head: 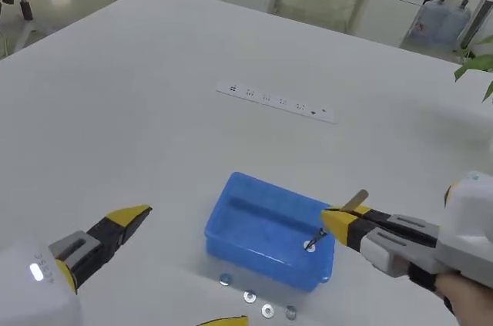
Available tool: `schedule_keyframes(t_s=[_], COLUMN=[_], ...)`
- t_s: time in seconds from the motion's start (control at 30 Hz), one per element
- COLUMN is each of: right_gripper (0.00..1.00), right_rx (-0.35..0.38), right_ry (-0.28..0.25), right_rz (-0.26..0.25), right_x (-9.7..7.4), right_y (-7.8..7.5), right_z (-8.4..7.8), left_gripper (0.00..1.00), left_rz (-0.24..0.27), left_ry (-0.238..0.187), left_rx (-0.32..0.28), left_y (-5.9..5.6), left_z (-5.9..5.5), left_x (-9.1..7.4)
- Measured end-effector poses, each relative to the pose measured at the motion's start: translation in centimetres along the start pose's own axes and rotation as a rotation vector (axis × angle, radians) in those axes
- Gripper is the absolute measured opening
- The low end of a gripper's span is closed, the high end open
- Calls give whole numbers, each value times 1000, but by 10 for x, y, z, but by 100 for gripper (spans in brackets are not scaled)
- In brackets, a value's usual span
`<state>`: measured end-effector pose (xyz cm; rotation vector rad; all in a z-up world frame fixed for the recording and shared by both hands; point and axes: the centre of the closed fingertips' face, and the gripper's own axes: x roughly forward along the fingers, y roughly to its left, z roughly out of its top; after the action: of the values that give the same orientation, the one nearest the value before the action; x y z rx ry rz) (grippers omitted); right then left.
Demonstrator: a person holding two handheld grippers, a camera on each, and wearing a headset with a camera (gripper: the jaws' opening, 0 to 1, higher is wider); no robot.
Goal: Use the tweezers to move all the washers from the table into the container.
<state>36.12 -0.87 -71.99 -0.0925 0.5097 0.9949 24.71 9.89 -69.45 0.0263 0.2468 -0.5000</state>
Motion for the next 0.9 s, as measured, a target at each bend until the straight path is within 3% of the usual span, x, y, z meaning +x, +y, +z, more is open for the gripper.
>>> schedule_keyframes(t_s=[0.33,0.43,0.63,0.9], right_gripper=[1,1,1,2], right_rx=[-17,20,-9,-20], right_ry=[61,39,52,51], right_rz=[-31,-35,-53,-58], right_x=[24,24,27,25], right_y=[-16,-19,-26,-25], right_z=[-29,-28,-29,-30], left_gripper=[84,84,84,84], left_rz=[-8,-1,5,7], left_ry=[26,29,31,39], left_rx=[9,10,-20,-13], left_y=[-3,-1,2,2], left_z=[-5,-5,-7,-8], left_x=[1,1,0,0])
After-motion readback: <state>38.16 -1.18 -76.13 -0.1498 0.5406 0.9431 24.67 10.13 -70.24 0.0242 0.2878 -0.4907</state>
